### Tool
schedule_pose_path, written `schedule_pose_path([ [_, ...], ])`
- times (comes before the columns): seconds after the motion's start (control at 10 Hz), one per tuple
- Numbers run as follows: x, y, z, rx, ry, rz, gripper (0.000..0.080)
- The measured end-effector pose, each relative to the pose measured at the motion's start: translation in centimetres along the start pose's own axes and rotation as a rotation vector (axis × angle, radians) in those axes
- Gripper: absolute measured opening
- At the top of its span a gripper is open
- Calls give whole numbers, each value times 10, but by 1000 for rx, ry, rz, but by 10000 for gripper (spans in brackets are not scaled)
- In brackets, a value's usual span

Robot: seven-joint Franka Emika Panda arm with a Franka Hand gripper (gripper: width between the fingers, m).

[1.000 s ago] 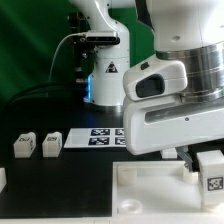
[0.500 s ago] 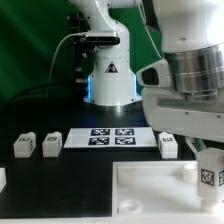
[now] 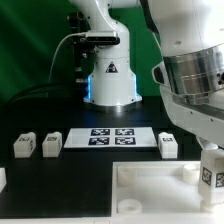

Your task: Assemble one leg

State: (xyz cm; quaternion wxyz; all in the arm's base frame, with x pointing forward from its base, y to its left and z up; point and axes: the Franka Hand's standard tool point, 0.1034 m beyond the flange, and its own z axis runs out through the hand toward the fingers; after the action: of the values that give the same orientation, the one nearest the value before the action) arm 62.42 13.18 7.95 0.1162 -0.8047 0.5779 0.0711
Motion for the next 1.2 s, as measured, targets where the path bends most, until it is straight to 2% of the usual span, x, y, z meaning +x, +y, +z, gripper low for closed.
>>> schedule_pose_path([
  [0.1,0,1,0,-2,2,-69,487],
  [0.2,1,5,3,-14,7,-154,596],
  [0.3,4,7,4,-23,13,-304,633],
  [0.4,8,8,3,-41,34,-491,633],
  [0.5,8,7,3,-70,60,-693,646],
  [0.7,10,7,3,-79,57,-884,646],
  [0.9,15,9,5,-112,64,-1191,648],
  [1.0,19,10,4,-119,62,-1278,648],
  [1.1,21,10,4,-114,62,-1271,624],
  [1.2,19,10,5,-111,64,-1219,491],
])
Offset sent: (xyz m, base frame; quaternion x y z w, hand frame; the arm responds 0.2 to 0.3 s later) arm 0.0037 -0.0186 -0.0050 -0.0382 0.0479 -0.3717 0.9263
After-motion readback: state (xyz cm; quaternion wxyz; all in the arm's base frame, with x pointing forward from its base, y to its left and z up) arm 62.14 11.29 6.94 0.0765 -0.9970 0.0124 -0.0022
